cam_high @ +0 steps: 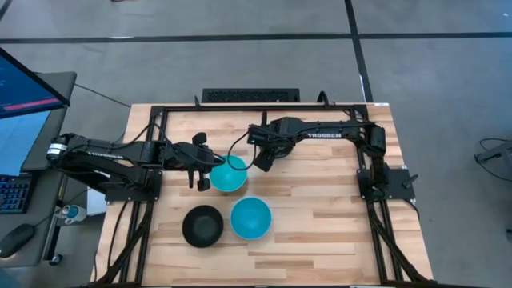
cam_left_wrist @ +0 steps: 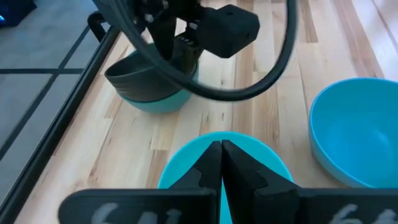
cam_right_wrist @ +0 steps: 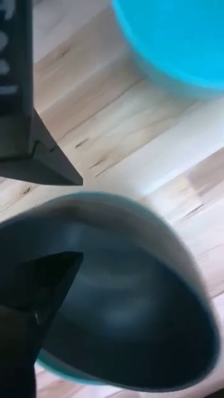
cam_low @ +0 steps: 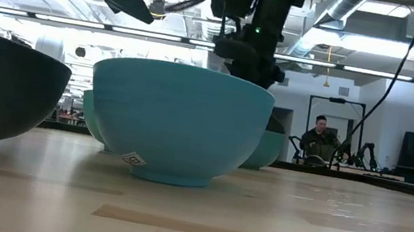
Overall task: Nest bowls inside each other
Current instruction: Stack the top black bowl on the green bowl
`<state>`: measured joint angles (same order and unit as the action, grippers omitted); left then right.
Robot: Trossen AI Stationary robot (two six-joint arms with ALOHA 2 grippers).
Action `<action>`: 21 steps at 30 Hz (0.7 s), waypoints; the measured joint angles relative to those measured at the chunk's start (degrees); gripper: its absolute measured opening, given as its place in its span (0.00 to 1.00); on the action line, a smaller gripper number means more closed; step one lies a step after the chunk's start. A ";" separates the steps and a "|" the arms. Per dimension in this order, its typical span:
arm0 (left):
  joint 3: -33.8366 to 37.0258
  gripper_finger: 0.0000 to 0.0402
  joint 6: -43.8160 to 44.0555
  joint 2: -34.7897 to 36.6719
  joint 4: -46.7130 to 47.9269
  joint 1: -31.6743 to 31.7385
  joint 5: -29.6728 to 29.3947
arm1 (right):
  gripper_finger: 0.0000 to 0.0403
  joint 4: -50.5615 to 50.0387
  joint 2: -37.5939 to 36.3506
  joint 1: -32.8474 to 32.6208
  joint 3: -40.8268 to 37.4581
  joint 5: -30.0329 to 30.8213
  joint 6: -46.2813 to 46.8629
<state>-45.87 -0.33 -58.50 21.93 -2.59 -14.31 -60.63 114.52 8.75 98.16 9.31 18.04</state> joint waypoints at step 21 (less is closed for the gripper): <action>0.00 0.00 0.04 0.00 -0.02 0.00 -0.01 | 0.06 -2.04 0.00 -0.09 0.01 0.58 0.00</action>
<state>-45.87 -0.30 -58.50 21.91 -2.59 -14.32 -62.66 114.52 8.66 98.17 9.89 18.04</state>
